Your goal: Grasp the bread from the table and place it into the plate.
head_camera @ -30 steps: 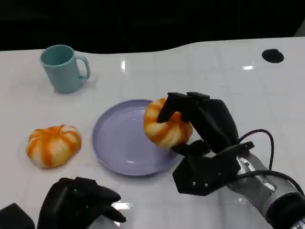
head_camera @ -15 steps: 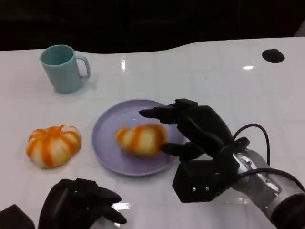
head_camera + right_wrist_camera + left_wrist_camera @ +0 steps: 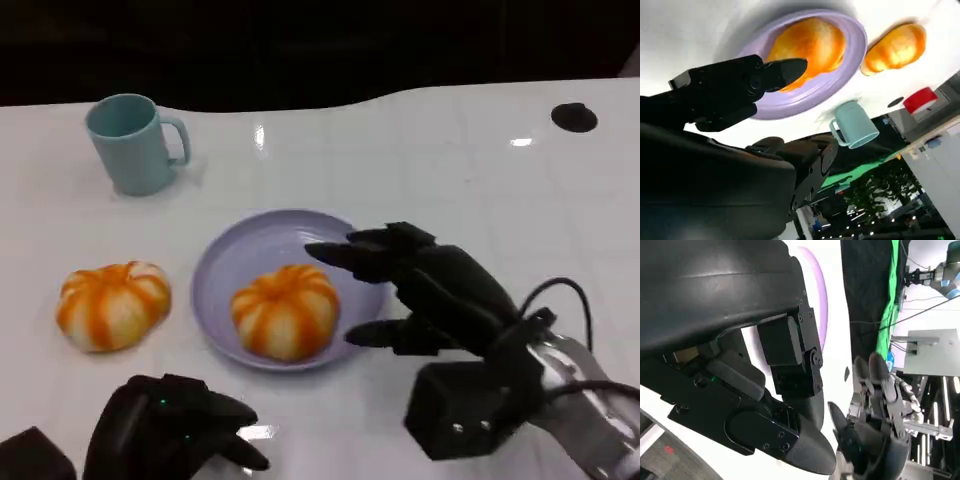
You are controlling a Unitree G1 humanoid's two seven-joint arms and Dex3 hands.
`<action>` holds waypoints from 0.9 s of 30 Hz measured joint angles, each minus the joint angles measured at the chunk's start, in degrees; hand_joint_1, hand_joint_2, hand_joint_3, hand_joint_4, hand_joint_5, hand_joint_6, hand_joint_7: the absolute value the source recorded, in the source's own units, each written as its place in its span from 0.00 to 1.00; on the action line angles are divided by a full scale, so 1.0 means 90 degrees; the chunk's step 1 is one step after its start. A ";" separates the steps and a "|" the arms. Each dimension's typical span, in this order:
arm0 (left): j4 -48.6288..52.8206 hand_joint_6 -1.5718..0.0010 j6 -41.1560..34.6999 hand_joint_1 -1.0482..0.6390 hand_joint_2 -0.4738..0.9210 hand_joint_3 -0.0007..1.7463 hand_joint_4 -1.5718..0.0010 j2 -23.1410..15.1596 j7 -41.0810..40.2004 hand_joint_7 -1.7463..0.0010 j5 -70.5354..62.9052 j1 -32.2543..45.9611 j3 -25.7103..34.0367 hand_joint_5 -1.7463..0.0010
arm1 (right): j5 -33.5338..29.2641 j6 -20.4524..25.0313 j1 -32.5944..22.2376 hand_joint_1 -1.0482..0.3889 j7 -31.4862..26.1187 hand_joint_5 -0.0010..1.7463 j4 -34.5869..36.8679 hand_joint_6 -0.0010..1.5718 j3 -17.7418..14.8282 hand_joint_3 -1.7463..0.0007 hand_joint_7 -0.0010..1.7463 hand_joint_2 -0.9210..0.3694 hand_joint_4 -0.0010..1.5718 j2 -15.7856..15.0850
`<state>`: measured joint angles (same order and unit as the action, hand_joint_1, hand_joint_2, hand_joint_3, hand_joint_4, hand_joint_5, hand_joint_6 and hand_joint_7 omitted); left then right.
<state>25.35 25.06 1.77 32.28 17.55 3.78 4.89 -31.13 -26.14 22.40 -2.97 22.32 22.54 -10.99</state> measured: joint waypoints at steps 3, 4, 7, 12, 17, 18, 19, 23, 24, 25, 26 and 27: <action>0.0000 0.00 0.0005 0.00 0.89 0.00 0.00 0.0004 -0.0002 0.91 -0.0001 -0.0004 -0.0004 0.79 | 0.0370 -0.0231 -0.0393 0.53 0.0077 0.36 -0.0377 0.31 -0.0262 0.95 0.03 0.00 0.17 -0.0184; 0.0004 0.00 0.0008 0.00 0.89 0.00 0.00 0.0003 -0.0002 0.91 -0.0001 -0.0006 -0.0003 0.79 | 0.0565 -0.0353 -0.0530 0.53 0.0101 0.36 -0.0493 0.31 -0.0355 0.95 0.04 0.00 0.19 -0.0224; 0.0019 0.00 0.0020 0.00 0.89 0.00 0.00 0.0004 -0.0002 0.91 -0.0001 -0.0017 -0.0002 0.80 | 0.1108 -0.0657 -0.0870 0.55 0.0287 0.38 -0.0738 0.34 -0.0602 0.94 0.05 0.00 0.24 -0.0318; 0.0016 0.00 0.0042 0.00 0.90 0.00 0.00 0.0004 -0.0040 0.91 -0.0018 -0.0015 -0.0012 0.80 | 0.1779 -0.0887 -0.1269 0.59 0.0649 0.42 -0.1083 0.43 -0.0911 0.92 0.08 0.00 0.31 -0.0387; -0.0053 0.00 0.0046 0.00 0.89 0.00 0.00 0.0005 -0.0039 0.91 -0.0017 0.0023 -0.0029 0.80 | 0.3070 -0.0550 -0.1786 0.61 0.1416 0.46 -0.1700 0.50 -0.1073 0.89 0.11 0.00 0.37 -0.0361; -0.0053 0.00 0.0049 0.00 0.89 0.00 0.00 0.0004 -0.0039 0.91 -0.0017 0.0026 -0.0031 0.80 | 0.3255 -0.0419 -0.1928 0.61 0.1516 0.47 -0.1869 0.51 -0.1125 0.88 0.12 0.00 0.39 -0.0350; -0.0052 0.00 0.0057 0.00 0.89 0.00 0.00 0.0004 -0.0039 0.91 -0.0017 0.0027 -0.0033 0.80 | 0.3430 -0.0322 -0.2070 0.62 0.1602 0.48 -0.2029 0.53 -0.1191 0.85 0.13 0.00 0.41 -0.0347; -0.0039 0.00 0.0090 0.00 0.89 0.00 0.00 0.0008 -0.0040 0.91 -0.0018 0.0014 -0.0039 0.80 | 0.3943 0.0059 -0.2509 0.62 0.1854 0.53 -0.2478 0.57 -0.1441 0.82 0.16 0.00 0.45 -0.0334; -0.0033 0.00 0.0100 0.00 0.89 0.00 0.00 0.0009 -0.0040 0.91 -0.0018 0.0013 -0.0038 0.80 | 0.4037 0.0141 -0.2586 0.62 0.1897 0.59 -0.2567 0.57 -0.1499 0.81 0.19 0.00 0.43 -0.0330; -0.0028 0.00 0.0104 0.00 0.89 0.00 0.00 0.0010 -0.0040 0.91 -0.0018 0.0009 -0.0041 0.80 | 0.4182 0.0274 -0.2660 0.62 0.1949 0.66 -0.2683 0.53 -0.1540 0.81 0.30 0.00 0.40 -0.0323; -0.0027 0.00 0.0107 0.00 0.89 0.00 0.00 0.0013 -0.0040 0.91 -0.0019 0.0006 -0.0043 0.80 | 0.4349 0.0456 -0.2759 0.62 0.2010 0.69 -0.2829 0.49 -0.1596 0.81 0.37 0.00 0.39 -0.0299; -0.0026 0.00 0.0109 0.00 0.89 0.00 0.00 0.0014 -0.0040 0.91 -0.0020 0.0007 -0.0042 0.80 | 0.4500 0.0636 -0.2849 0.62 0.2061 0.74 -0.2946 0.45 -0.1641 0.80 0.46 0.00 0.37 -0.0288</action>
<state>25.12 26.04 1.89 31.92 17.36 3.85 4.51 9.37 -20.42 -3.25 15.58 -4.19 7.77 -13.58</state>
